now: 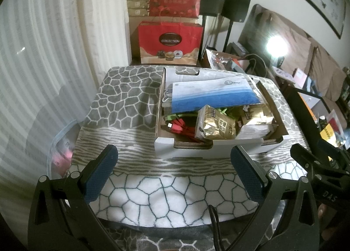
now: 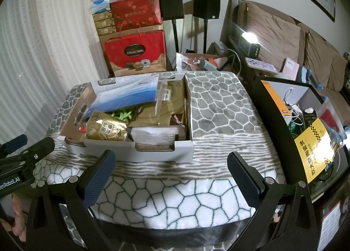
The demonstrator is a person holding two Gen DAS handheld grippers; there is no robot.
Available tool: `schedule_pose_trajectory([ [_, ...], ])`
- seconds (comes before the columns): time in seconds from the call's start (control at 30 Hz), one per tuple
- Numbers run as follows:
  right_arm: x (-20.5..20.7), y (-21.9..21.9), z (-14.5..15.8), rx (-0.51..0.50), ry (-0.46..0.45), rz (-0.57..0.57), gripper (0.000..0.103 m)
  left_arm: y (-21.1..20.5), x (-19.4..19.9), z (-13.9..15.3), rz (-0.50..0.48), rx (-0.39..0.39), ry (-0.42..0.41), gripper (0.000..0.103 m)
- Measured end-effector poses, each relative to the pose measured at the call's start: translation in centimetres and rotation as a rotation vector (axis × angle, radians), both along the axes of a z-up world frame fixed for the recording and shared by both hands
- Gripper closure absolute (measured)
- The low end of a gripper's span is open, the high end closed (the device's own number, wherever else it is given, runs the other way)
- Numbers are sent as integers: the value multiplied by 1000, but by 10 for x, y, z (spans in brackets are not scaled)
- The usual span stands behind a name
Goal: Organize objects
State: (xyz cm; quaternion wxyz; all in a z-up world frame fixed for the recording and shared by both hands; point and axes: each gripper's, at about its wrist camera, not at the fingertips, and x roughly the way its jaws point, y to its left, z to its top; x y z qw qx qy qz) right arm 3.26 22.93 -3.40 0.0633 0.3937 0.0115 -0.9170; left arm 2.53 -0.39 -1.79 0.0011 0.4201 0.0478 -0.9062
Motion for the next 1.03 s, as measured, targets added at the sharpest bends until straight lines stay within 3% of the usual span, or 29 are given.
schedule_pose_trajectory([
  [1.03,0,-2,0,-1,-2,-4,0,-1,0,-2,3,0,-3,0],
])
